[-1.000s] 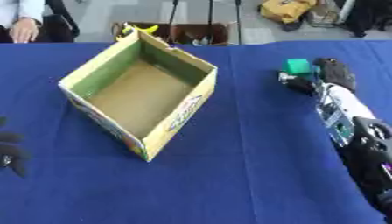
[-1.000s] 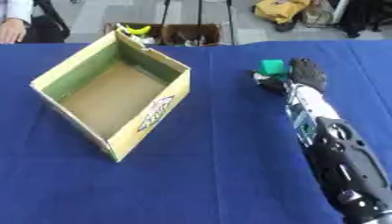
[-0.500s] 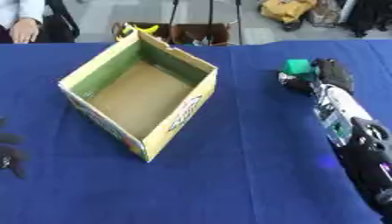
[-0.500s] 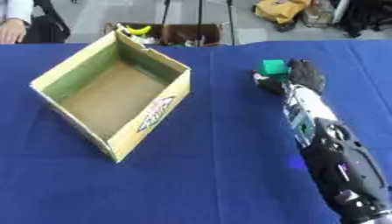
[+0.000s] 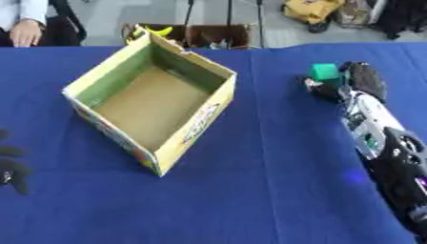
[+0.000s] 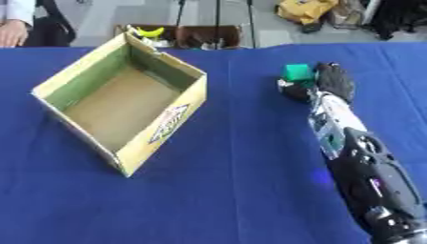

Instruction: Pick up objects on the table and place them in the box.

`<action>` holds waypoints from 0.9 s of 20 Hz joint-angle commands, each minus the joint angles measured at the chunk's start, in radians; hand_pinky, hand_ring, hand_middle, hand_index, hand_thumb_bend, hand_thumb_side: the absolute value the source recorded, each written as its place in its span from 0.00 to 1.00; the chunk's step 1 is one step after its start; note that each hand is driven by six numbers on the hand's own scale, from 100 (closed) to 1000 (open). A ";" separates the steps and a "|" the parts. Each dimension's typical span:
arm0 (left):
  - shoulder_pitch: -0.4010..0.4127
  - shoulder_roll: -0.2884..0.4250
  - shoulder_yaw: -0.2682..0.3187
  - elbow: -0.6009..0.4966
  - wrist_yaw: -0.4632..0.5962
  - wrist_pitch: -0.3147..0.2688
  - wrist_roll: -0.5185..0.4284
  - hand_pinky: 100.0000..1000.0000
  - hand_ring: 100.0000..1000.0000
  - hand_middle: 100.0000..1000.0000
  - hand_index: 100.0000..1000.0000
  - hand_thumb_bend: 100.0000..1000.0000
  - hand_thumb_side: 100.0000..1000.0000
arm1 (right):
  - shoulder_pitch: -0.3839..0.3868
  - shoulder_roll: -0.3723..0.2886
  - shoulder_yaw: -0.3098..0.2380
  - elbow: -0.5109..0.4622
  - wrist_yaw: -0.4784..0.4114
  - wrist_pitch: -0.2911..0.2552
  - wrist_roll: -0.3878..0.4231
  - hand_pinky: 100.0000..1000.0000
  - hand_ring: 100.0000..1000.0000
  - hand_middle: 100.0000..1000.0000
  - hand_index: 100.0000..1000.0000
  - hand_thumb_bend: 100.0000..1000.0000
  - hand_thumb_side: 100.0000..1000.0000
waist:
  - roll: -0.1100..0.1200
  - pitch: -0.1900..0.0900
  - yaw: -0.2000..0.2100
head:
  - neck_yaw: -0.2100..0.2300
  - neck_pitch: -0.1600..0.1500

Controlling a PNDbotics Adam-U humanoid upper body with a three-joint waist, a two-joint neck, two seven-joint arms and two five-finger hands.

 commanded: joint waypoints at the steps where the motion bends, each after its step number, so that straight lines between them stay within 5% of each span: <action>1: -0.008 0.001 -0.002 -0.020 -0.004 -0.001 -0.002 0.18 0.37 0.47 0.77 0.00 0.92 | -0.016 -0.018 -0.001 -0.016 -0.015 0.001 -0.011 0.67 0.70 0.58 0.78 0.46 0.68 | 0.001 -0.018 -0.001 | 0.000 -0.011; 3: -0.008 0.001 -0.002 -0.020 -0.004 -0.001 -0.003 0.18 0.37 0.47 0.77 0.00 0.92 | -0.016 -0.018 -0.001 -0.014 -0.019 0.001 -0.014 0.67 0.70 0.58 0.78 0.46 0.68 | 0.001 -0.018 -0.001 | 0.000 -0.011; 4: -0.008 0.001 -0.001 -0.020 -0.004 -0.001 -0.002 0.18 0.37 0.47 0.77 0.00 0.92 | -0.015 -0.015 -0.006 -0.011 -0.025 0.002 -0.010 0.65 0.70 0.59 0.77 0.35 0.56 | 0.002 -0.017 0.000 | 0.000 -0.012; 14: -0.008 -0.001 -0.003 -0.020 -0.005 0.000 -0.004 0.18 0.37 0.47 0.77 0.00 0.92 | -0.011 -0.017 -0.015 -0.010 -0.158 0.004 -0.031 0.63 0.70 0.61 0.78 0.00 0.40 | 0.005 -0.012 0.000 | 0.001 -0.016; 18: -0.008 -0.001 -0.003 -0.020 -0.005 0.000 -0.004 0.18 0.37 0.47 0.77 0.00 0.92 | -0.010 -0.020 -0.011 -0.005 -0.201 0.003 -0.046 0.62 0.70 0.61 0.77 0.00 0.40 | 0.007 -0.011 0.000 | 0.002 -0.018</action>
